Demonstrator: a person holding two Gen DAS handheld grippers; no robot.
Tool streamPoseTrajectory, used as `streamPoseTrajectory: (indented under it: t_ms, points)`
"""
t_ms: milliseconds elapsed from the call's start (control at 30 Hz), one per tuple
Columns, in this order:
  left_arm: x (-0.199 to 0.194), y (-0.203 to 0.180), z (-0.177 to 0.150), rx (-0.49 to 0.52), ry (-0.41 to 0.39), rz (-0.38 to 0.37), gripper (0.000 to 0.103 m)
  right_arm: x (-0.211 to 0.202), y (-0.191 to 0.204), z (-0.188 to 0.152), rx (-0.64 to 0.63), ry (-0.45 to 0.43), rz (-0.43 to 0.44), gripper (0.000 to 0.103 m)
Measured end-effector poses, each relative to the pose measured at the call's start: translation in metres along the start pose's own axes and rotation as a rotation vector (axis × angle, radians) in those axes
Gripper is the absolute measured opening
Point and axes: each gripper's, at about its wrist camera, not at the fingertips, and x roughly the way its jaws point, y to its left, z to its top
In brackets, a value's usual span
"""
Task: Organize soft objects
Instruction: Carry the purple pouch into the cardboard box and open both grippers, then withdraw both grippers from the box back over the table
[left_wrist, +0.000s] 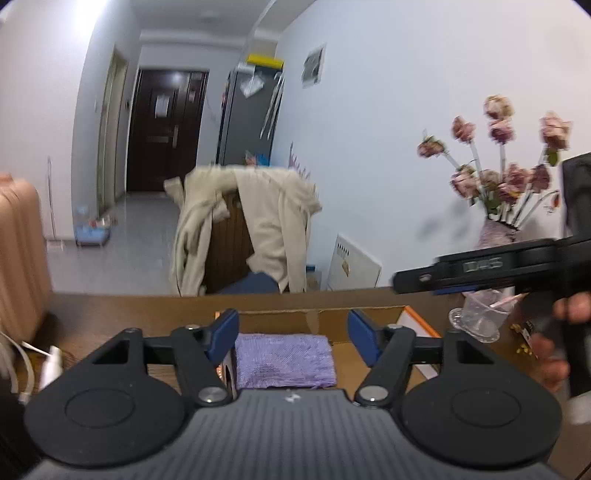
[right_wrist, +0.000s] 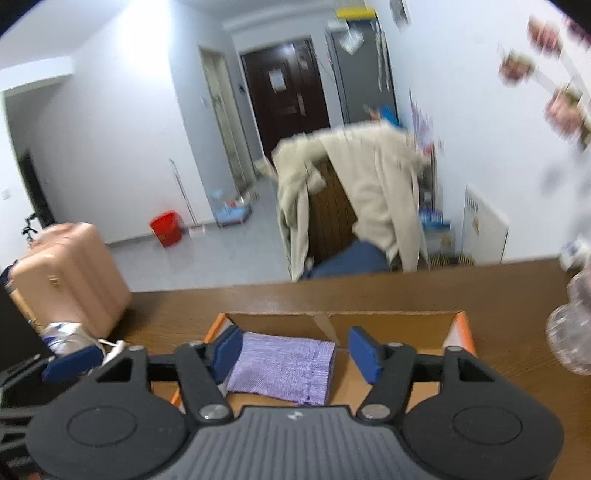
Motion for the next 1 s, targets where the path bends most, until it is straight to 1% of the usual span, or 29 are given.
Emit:
streamPoseTrajectory:
  t_ms: [33,67,133,167,200,233,267,333,400,433,500,567,667,767,833,867,1000]
  points:
    - [-0.016,-0.005,-0.001,0.006,-0.023,0.009,0.071,-0.021,0.002,-0.005,-0.019,-0.026,0.008,0.072]
    - [-0.036,-0.012,-0.003,0.012,-0.054,0.017,0.073,-0.043,0.004,-0.012,-0.036,-0.049,0.015,0.073]
    - [-0.065,-0.02,-0.008,0.011,-0.095,0.023,0.08,-0.083,0.007,-0.03,-0.07,-0.096,0.03,0.077]
    - [-0.082,-0.026,-0.013,0.01,-0.11,0.027,0.081,-0.104,0.009,-0.041,-0.085,-0.126,0.033,0.078]
    - [-0.098,-0.032,-0.02,0.017,-0.126,0.023,0.081,-0.12,0.012,-0.05,-0.098,-0.151,0.036,0.082]
    - [-0.114,-0.038,-0.027,0.029,-0.14,0.018,0.083,-0.136,0.014,-0.063,-0.115,-0.179,0.041,0.087]
    - [-0.129,-0.043,-0.037,0.043,-0.157,0.009,0.085,-0.153,0.018,-0.077,-0.134,-0.205,0.041,0.087]
    - [-0.159,-0.053,-0.061,0.054,-0.187,-0.009,0.092,-0.178,0.025,-0.107,-0.184,-0.256,0.027,0.09]
    - [-0.178,-0.06,-0.083,0.053,-0.189,-0.026,0.094,-0.197,0.034,-0.141,-0.237,-0.296,0.009,0.092]
    - [-0.186,-0.064,-0.095,0.063,-0.192,-0.03,0.096,-0.205,0.036,-0.159,-0.25,-0.319,0.0,0.096]
    - [-0.2,-0.069,-0.122,0.078,-0.221,-0.01,0.1,-0.217,0.042,-0.195,-0.276,-0.356,-0.025,0.098]
    - [-0.208,-0.072,-0.15,0.087,-0.236,0.015,0.101,-0.22,0.046,-0.233,-0.272,-0.382,-0.072,0.1]
    - [-0.214,-0.074,-0.186,0.06,-0.203,0.023,0.101,-0.219,0.046,-0.284,-0.242,-0.396,-0.123,0.101]
    - [-0.213,-0.08,-0.217,0.07,-0.152,0.064,0.101,-0.214,0.042,-0.331,-0.198,-0.366,-0.188,0.101]
    - [-0.211,-0.087,-0.229,0.096,-0.128,0.062,0.101,-0.212,0.039,-0.353,-0.195,-0.321,-0.201,0.101]
    - [-0.212,-0.089,-0.232,0.102,-0.129,0.055,0.101,-0.213,0.038,-0.361,-0.198,-0.309,-0.199,0.101]
    - [-0.216,-0.094,-0.236,0.123,-0.15,0.031,0.103,-0.215,0.037,-0.372,-0.185,-0.296,-0.184,0.101]
